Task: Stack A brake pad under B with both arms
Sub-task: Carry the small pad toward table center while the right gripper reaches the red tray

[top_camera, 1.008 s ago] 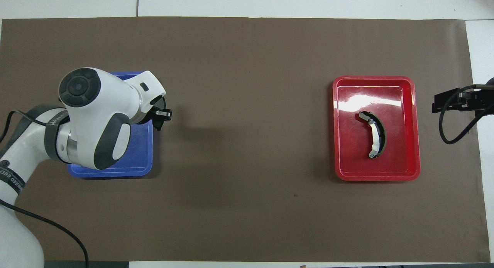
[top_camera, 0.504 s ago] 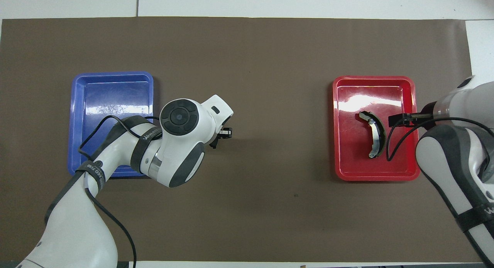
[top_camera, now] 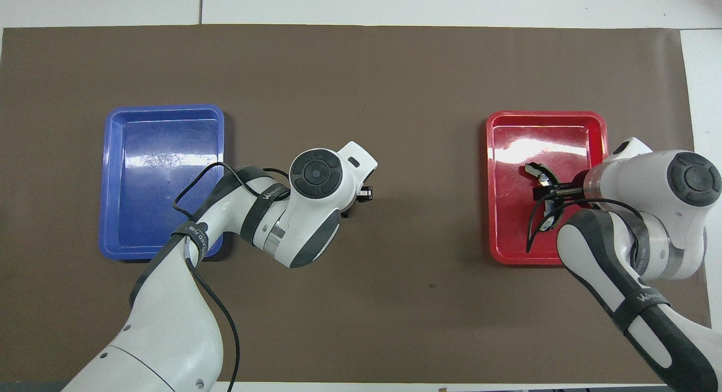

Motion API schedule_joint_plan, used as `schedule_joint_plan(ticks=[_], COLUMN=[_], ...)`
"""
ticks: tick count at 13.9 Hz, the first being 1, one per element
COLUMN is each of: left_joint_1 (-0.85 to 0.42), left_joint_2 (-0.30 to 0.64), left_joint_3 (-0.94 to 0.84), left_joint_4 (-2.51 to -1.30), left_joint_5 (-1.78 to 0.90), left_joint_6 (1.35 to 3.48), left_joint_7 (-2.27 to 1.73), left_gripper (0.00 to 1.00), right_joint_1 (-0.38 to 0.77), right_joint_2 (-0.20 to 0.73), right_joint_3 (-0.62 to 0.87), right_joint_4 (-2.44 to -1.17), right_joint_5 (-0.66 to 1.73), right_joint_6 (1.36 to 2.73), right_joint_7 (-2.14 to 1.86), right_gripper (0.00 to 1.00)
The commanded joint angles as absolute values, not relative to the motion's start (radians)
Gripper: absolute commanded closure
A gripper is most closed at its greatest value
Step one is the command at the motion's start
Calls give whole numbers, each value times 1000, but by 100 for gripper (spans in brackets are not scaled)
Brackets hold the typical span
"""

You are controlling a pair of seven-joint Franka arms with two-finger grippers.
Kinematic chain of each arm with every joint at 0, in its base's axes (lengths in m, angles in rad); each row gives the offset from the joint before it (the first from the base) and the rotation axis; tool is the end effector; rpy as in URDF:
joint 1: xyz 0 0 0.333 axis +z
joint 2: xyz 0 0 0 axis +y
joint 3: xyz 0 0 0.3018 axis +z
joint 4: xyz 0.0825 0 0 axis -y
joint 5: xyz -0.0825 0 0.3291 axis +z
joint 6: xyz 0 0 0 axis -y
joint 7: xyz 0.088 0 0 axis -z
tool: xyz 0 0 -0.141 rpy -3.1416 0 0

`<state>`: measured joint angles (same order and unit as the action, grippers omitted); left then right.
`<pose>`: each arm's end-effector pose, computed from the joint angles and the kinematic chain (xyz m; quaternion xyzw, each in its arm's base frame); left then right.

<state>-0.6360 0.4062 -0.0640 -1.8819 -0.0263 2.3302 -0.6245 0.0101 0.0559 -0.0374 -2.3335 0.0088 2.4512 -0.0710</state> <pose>0.4527 -0.3802 0.2868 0.9992 -0.0260 0.0031 0.0307 0.4807 -0.0130 0.3105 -0.9993 -0.0186 -0.0310 0.0003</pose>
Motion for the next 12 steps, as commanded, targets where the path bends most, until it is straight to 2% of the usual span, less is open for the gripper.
schedule_joint_plan(ticks=[1, 3, 5, 9, 12], left_joint_1=[-655, -655, -653, -621, -517], left_joint_2=[414, 414, 413, 345, 252], left_joint_3=[-51, -49, -48, -41, -43], left_joint_4=[-1873, -1867, -1865, -1868, -1871], left_joint_5=[-37, -35, -26, -26, -26], left_joint_6=[2355, 2335, 2335, 2290, 2168], left_joint_7=[-632, -632, -623, -620, -554], left_gripper=[97, 80, 2, 1, 1], right_joint_1=[5, 5, 5, 5, 6], right_joint_2=[83, 89, 91, 92, 91], right_joint_3=[-35, -35, -35, -35, -35], right_joint_4=[-2341, -2341, -2341, -2345, -2358], right_joint_5=[28, 28, 28, 28, 28], right_joint_6=[2483, 2485, 2485, 2488, 2493], right_joint_7=[-120, -121, -124, -141, -143], right_gripper=[1, 1, 3, 6, 21])
